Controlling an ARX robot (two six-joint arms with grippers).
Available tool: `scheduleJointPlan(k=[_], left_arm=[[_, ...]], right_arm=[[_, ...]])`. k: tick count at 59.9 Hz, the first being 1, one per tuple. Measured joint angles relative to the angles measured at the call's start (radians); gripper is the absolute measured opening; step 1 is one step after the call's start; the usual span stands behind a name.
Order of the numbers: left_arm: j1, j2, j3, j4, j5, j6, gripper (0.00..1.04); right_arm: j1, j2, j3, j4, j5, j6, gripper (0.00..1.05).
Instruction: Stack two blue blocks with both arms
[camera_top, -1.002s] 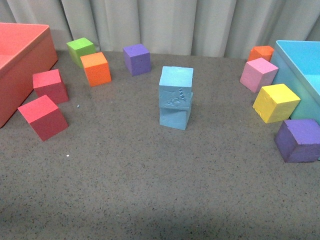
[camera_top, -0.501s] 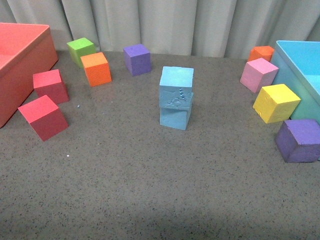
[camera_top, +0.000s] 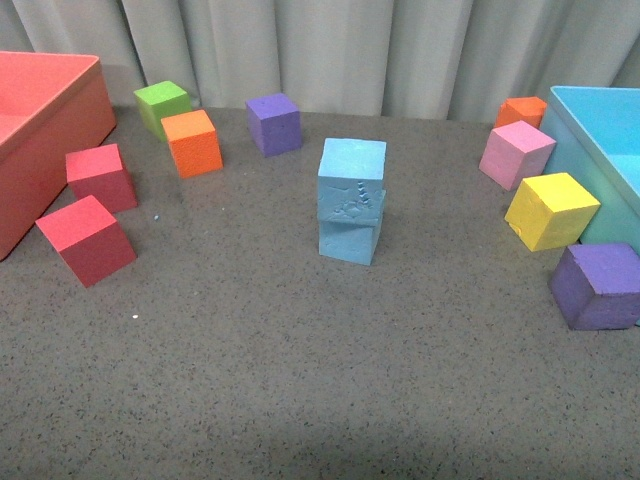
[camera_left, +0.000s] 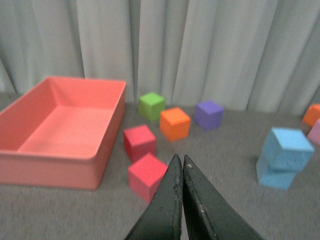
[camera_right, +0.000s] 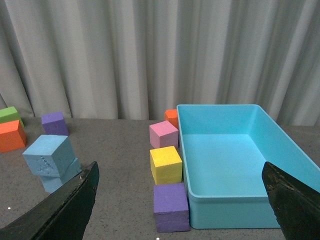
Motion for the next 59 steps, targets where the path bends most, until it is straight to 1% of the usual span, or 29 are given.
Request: scheduleJointPlan(k=[2, 11, 13, 18, 19, 22, 23, 27, 31, 36, 37, 39, 41, 44, 59], left_arm=[[0.0, -0.043, 0.0, -0.034, 0.0, 0.0, 0.04], [0.0, -0.069, 0.0, -0.043, 0.0, 0.0, 0.04], [0.0, -0.069, 0.0, -0.043, 0.0, 0.001, 0.09], [0.0, -0.07, 0.0, -0.043, 0.0, 0.001, 0.25], [0.0, -0.071, 0.0, -0.043, 0.0, 0.001, 0.27], [0.0, -0.071, 0.0, -0.043, 0.0, 0.001, 0.37], [0.0, -0.071, 0.0, -0.043, 0.0, 0.001, 0.39], [0.0, -0.071, 0.0, -0.043, 0.0, 0.001, 0.55], [0.0, -0.071, 0.0, -0.043, 0.0, 0.001, 0.66], [0.0, -0.071, 0.0, -0.043, 0.0, 0.001, 0.84], [0.0, -0.071, 0.0, -0.043, 0.0, 0.001, 0.89], [0.0, -0.071, 0.0, -0.043, 0.0, 0.001, 0.96], [0.0, -0.071, 0.0, -0.043, 0.0, 0.002, 1.0], [0.0, -0.071, 0.0, -0.043, 0.0, 0.002, 0.97], [0.0, -0.071, 0.0, -0.043, 0.0, 0.002, 0.98]], right_arm=[[0.0, 0.0, 0.0, 0.0, 0.0, 0.0, 0.95], [0.0, 0.0, 0.0, 0.0, 0.0, 0.0, 0.95], [0.0, 0.0, 0.0, 0.0, 0.0, 0.0, 0.95], [0.0, 0.0, 0.0, 0.0, 0.0, 0.0, 0.95], [0.0, 0.0, 0.0, 0.0, 0.0, 0.0, 0.95], [0.0, 0.0, 0.0, 0.0, 0.0, 0.0, 0.95], [0.0, 0.0, 0.0, 0.0, 0.0, 0.0, 0.95], [0.0, 0.0, 0.0, 0.0, 0.0, 0.0, 0.95], [0.0, 0.0, 0.0, 0.0, 0.0, 0.0, 0.95], [0.0, 0.0, 0.0, 0.0, 0.0, 0.0, 0.95], [0.0, 0.0, 0.0, 0.0, 0.0, 0.0, 0.95], [0.0, 0.0, 0.0, 0.0, 0.0, 0.0, 0.95], [0.0, 0.0, 0.0, 0.0, 0.0, 0.0, 0.95], [0.0, 0.0, 0.0, 0.0, 0.0, 0.0, 0.95], [0.0, 0.0, 0.0, 0.0, 0.0, 0.0, 0.95]])
